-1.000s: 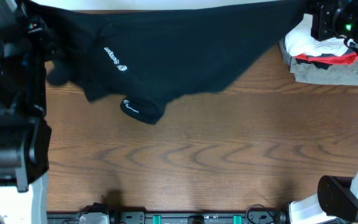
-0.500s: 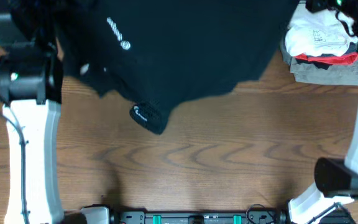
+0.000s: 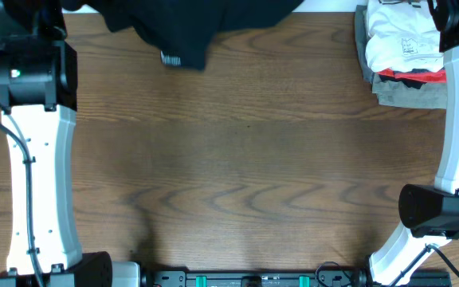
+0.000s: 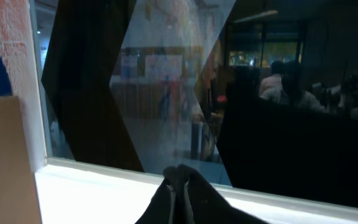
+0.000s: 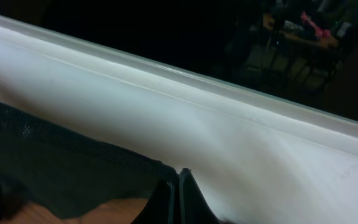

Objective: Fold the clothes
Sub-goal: 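Lift the black T-shirt with both grippers and raise it upward, then swing the T-shirt down and lay it flat on the table center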

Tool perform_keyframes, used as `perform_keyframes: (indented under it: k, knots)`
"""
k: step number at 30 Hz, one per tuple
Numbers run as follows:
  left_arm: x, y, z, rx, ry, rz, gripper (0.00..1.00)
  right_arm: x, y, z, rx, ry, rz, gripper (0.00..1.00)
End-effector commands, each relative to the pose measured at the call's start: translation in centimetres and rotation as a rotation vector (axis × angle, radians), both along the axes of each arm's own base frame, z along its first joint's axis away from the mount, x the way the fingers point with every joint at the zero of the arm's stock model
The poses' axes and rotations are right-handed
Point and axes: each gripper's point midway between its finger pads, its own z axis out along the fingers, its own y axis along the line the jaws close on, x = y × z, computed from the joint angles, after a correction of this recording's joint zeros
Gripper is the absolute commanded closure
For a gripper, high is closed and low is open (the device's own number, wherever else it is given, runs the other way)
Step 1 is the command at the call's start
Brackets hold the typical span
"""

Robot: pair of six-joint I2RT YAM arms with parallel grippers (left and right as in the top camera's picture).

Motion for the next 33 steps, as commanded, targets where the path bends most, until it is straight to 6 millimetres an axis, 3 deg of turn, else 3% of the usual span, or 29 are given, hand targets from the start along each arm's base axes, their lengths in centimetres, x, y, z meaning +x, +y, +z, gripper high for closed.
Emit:
perform_keyframes:
  k: [1,6,10,12,21,33]
  knots:
    - [-0.4,0.9,-0.8,0.019,0.067,0.037,0.94,-0.3,-0.3,0.3,-0.005,0.004,-0.032,0.99]
    - [0.7,1.0,-10.6,-0.032,0.439,0.031,0.94,-0.7,0.3,-5.3,0.009,0.209,0.001,0.99]
    - [-0.7,0.9,-17.4,-0.081,0.701,0.036,0.94,-1.6,1.2,-10.5,0.022,0.4,0.052,0.99]
    - [-1.9,0.9,-19.6,-0.089,0.802,0.038,0.94,-2.3,1.5,-12.5,0.028,0.48,0.062,0.99]
    - [-7.1,0.5,-25.5,-0.169,1.11,0.065,0.94,-6.2,1.6,-16.5,0.042,0.719,0.06,0.99]
    - [-12.3,-3.0,-29.3,-0.308,1.374,-0.078,0.94,-13.3,-1.2,-20.2,0.073,1.065,-0.022,0.99]
